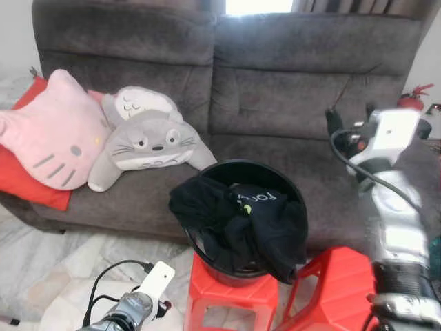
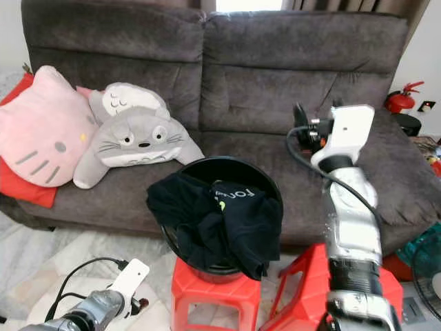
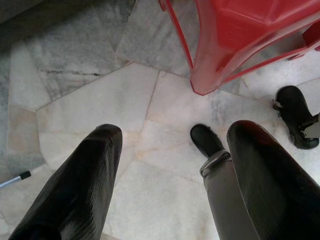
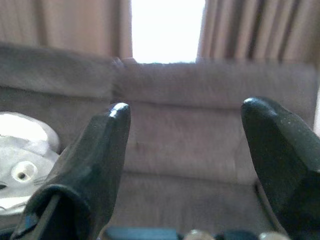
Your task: Hang hanger
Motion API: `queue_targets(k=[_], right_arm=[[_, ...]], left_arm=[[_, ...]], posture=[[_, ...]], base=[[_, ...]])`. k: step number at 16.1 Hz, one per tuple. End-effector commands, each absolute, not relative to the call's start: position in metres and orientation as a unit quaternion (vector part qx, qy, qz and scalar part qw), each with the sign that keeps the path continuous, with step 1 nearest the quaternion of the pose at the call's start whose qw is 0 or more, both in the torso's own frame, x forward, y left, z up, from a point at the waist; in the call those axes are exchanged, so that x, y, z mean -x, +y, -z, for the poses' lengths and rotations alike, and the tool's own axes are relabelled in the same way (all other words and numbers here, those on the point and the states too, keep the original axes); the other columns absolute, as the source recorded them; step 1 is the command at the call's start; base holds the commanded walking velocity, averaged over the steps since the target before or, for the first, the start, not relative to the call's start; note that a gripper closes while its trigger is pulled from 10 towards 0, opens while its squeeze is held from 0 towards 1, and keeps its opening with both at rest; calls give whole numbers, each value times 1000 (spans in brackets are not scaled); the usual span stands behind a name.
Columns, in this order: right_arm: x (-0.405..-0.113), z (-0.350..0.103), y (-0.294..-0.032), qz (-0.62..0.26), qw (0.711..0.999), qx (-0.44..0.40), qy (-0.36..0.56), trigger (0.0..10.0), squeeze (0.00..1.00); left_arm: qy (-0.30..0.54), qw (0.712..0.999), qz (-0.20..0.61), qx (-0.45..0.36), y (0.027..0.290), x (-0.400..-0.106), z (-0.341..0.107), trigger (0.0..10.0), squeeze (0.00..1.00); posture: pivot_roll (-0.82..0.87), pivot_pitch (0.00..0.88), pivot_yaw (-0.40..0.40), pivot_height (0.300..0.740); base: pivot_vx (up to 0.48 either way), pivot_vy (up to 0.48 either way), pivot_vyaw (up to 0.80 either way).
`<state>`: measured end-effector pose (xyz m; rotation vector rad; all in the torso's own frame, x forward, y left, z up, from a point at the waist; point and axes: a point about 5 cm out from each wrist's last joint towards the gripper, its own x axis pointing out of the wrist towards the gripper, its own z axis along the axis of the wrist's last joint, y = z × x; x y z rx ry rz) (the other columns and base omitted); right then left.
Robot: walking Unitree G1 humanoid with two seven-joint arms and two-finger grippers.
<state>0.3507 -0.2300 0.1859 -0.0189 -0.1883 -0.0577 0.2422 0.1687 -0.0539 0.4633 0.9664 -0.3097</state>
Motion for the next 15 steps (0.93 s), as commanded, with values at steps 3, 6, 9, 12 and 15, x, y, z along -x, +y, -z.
queue_targets(k=[3,6,9,12,15], right_arm=[[-355,-135,-241,83,996,2,7,10000,0],[-334,-86,-262,208,972,63,89,10000,0],[-310,-71,-281,329,935,92,91,10000,0],[-285,-36,-280,370,913,73,155,10000,0],[-291,-9,-240,208,938,79,264,10000,0]], left_arm=[[460,847,147,-224,168,-242,54,10000,0],[460,848,143,-221,168,-240,55,10000,0],[460,848,143,-222,168,-240,56,10000,0],[460,847,145,-224,168,-240,56,10000,0],[458,849,143,-222,168,-241,55,10000,0]], posture=[[-193,0,-39,740],[-168,0,-48,740],[-172,0,-46,740],[-184,0,-43,740],[-190,0,-50,740]], base=[[0,0,0],[0,0,0],[0,0,0],[0,0,0],[0,0,0]])
